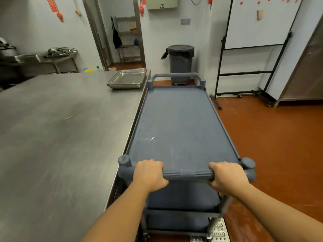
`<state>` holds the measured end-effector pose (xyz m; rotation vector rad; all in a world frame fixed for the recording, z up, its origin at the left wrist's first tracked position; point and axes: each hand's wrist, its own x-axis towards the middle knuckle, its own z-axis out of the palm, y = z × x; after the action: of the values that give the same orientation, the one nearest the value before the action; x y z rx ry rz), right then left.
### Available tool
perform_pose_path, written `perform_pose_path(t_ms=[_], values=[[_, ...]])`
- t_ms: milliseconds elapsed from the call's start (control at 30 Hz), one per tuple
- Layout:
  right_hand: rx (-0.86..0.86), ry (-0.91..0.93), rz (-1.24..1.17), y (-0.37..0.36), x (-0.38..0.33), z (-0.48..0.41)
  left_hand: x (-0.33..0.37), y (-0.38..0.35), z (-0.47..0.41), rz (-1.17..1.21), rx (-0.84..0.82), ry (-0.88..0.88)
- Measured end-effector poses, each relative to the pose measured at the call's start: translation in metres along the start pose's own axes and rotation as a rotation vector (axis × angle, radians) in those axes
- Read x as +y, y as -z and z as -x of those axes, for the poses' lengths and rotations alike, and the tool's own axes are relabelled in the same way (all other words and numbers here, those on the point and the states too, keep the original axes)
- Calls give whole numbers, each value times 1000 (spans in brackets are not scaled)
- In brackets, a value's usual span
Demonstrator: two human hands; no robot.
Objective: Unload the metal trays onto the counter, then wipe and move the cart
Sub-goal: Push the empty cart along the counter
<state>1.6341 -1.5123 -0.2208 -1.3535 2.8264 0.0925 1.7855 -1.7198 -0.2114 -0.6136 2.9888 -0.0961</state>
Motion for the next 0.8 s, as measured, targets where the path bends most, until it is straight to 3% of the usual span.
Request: perform_pose_path(t_ms=[267,800], values=[[-50,-200,-23,0,-3,-78,-26,2,-80,-35,22,6],[-66,-167,25,3,28,-89,-1,9,-90,-30,-4,9]])
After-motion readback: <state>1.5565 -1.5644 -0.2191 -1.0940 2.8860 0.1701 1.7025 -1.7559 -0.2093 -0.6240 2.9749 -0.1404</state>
